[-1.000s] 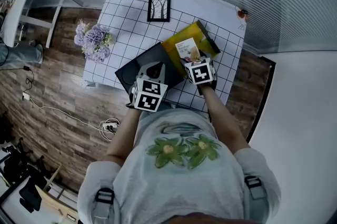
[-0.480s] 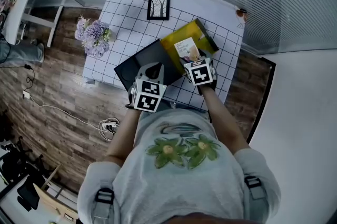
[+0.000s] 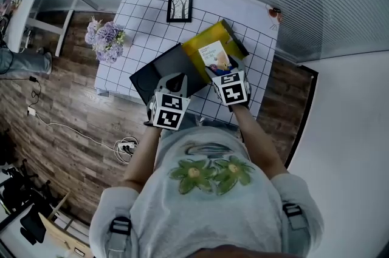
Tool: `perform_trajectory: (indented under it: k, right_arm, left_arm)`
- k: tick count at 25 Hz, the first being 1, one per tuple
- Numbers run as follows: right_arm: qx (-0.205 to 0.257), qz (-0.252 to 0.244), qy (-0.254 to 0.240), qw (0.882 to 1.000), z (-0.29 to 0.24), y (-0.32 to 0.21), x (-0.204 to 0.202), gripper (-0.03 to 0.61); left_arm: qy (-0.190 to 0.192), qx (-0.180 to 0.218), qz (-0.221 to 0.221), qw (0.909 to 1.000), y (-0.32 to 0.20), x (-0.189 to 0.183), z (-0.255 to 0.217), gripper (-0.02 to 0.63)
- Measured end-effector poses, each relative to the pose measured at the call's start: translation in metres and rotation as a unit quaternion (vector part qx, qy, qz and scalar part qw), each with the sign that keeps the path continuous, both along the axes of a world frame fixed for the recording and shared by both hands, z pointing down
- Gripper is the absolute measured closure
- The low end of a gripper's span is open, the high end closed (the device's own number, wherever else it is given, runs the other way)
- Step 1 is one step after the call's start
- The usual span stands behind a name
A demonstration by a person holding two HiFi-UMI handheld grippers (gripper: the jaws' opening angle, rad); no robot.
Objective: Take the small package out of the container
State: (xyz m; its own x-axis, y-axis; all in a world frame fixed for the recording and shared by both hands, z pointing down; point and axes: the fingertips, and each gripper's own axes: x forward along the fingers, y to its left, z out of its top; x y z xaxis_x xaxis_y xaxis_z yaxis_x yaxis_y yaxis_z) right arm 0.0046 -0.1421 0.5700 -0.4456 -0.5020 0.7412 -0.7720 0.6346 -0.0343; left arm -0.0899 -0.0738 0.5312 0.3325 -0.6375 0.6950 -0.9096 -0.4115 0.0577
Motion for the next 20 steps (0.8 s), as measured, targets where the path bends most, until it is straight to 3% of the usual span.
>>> perform_trajectory:
  k: [20]
  right_arm:
    - [0.067, -0.013, -0.058, 0.996, -0.065, 0.029, 0.018, 0.213]
  left_arm:
    - [-0.011, 0.017, -0.004, 0.9998, 0.021, 0.023, -0.009, 0.607]
